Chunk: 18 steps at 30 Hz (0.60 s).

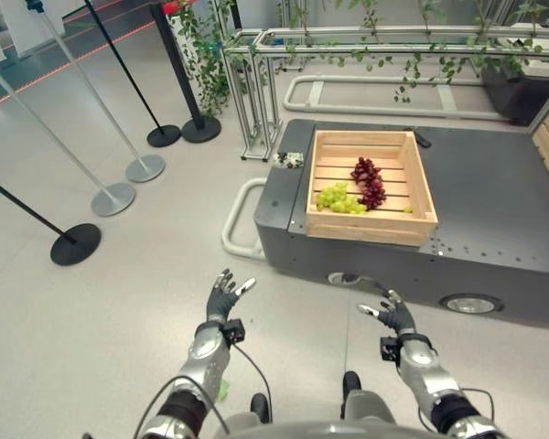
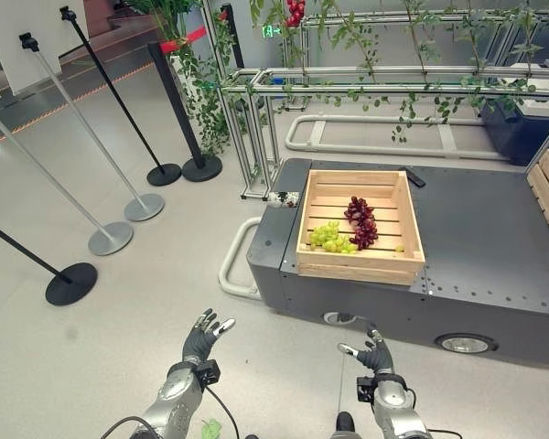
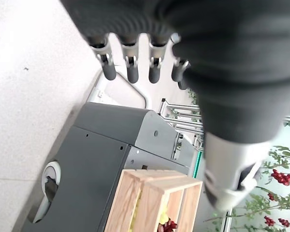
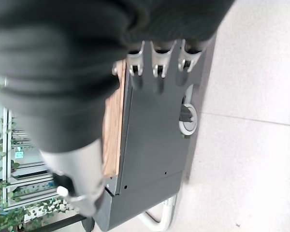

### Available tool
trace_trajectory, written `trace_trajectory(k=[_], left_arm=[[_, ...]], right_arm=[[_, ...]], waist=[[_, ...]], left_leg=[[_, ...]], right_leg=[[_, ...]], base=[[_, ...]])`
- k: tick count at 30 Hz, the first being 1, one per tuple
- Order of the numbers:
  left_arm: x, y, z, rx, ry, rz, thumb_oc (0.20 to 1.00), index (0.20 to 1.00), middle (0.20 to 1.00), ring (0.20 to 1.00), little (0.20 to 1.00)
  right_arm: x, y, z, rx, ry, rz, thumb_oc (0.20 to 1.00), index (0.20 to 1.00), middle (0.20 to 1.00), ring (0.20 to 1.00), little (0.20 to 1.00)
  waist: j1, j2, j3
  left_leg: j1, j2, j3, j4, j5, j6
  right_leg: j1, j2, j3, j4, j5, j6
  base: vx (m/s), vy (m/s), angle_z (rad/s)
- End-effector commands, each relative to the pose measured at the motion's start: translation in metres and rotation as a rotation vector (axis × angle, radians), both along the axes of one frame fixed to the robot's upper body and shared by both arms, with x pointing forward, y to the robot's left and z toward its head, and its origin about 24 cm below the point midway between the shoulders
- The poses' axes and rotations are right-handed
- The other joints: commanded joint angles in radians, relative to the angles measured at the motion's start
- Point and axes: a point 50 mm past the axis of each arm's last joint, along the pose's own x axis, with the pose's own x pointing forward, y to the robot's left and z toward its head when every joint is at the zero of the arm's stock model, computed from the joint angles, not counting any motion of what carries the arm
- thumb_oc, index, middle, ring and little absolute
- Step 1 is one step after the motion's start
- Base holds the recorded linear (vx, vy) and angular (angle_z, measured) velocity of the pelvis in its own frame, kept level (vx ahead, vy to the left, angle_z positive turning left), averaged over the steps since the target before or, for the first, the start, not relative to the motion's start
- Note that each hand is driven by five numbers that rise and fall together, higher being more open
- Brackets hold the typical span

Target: Pick up the fruits from the basket on one side to the basket on the other side

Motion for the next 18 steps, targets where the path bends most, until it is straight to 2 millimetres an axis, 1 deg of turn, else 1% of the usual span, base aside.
trace_trajectory(k=[1, 9, 14, 17, 18], left_arm=[[0.021, 0.007, 0.024, -0.016, -0.126, 0.036, 1.0, 1.0, 1.0, 1.0, 1.0], [0.023, 0.009, 0.024, 0.032, -0.122, 0.05, 1.0, 1.0, 1.0, 1.0, 1.0], [0.022, 0.009, 0.023, 0.005, -0.115, 0.061, 1.0, 1.0, 1.0, 1.0, 1.0], [0.02, 0.009, 0.021, -0.027, -0.105, 0.072, 1.0, 1.0, 1.0, 1.0, 1.0], [0.021, 0.009, 0.022, -0.044, -0.112, 0.079, 1.0, 1.0, 1.0, 1.0, 1.0]], right_arm=[[0.016, 0.004, 0.015, 0.006, -0.103, 0.014, 1.0, 1.0, 1.0, 1.0, 1.0], [0.018, 0.004, 0.018, 0.02, -0.122, -0.006, 1.0, 1.0, 1.0, 1.0, 1.0], [0.021, 0.004, 0.022, 0.034, -0.144, -0.018, 1.0, 1.0, 1.0, 1.0, 1.0], [0.025, 0.002, 0.031, 0.054, -0.195, -0.037, 1.0, 1.0, 1.0, 1.0, 1.0], [0.03, 0.001, 0.041, 0.072, -0.253, -0.043, 1.0, 1.0, 1.0, 1.0, 1.0]], waist=[[-0.004, -0.045, 0.009], [-0.007, -0.043, 0.017], [-0.009, -0.039, 0.022], [-0.013, -0.032, 0.026], [-0.016, -0.028, 0.032]], left_leg=[[-0.082, -0.032, -0.013, 0.164, -0.146, -0.009], [-0.087, -0.028, -0.014, 0.168, -0.145, -0.012], [-0.084, -0.024, -0.014, 0.162, -0.142, -0.015], [-0.082, -0.02, -0.012, 0.157, -0.137, -0.018], [-0.082, -0.018, -0.012, 0.157, -0.135, -0.019]], right_leg=[[0.132, -0.026, -0.041, -0.033, -0.156, 0.035], [0.123, -0.021, -0.037, -0.027, -0.16, 0.031], [0.123, -0.017, -0.035, -0.027, -0.162, 0.029], [0.12, -0.014, -0.036, -0.028, -0.163, 0.028], [0.114, -0.011, -0.034, -0.023, -0.164, 0.026]], base=[[0.0, 0.0, 0.0], [0.0, 0.0, 0.0], [0.0, 0.0, 0.0], [0.0, 0.0, 0.0], [0.0, 0.0, 0.0]])
